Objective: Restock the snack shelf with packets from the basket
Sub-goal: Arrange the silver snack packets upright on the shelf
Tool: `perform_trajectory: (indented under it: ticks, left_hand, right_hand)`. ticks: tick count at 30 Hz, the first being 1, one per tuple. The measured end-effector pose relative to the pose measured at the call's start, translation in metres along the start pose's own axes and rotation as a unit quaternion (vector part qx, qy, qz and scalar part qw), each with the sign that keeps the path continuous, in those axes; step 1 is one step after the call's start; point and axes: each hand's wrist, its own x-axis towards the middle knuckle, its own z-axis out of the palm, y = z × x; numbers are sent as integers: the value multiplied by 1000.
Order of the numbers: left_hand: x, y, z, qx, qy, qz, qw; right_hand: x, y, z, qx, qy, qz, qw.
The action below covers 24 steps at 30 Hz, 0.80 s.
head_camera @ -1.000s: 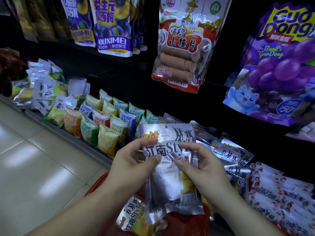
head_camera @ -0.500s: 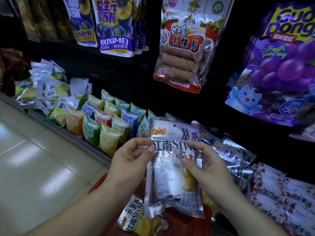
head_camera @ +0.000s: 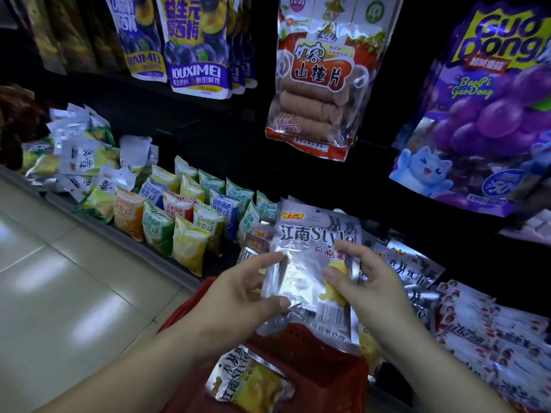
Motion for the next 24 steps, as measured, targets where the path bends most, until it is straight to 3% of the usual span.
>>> perform_trajectory:
  ticks: [3, 5, 9, 12, 15, 18, 21, 24]
  left_hand:
    - [4, -3, -4, -26, 62, 4, 998]
    - [5, -5, -8, -23, 52, 0, 998]
    - [4, -6, -8, -11, 7, 0, 1000]
    - [6, -8, -8, 1, -5, -3, 1000]
    - [3, -8, -8, 10, -75, -1, 997]
    - [1, -13, -5, 64, -120, 11, 991]
    - [7, -17, -9, 165, 33, 123, 978]
    - [11, -10, -13, 279, 155, 264, 910]
  right_hand:
    - [1, 0, -9, -3, -106, 69, 992]
    - [2, 3, -15, -54, -144, 103, 983]
    - [1, 4, -15, -102, -92, 93, 986]
    - [3, 7, -17, -39, -80, 73, 993]
    - [4, 2, -15, 58, -48, 70, 995]
    - [7, 0, -16, 23, 17, 54, 998]
    - [3, 0, -16, -85, -11, 28, 996]
    - [-9, -5, -6, -190, -98, 1, 977]
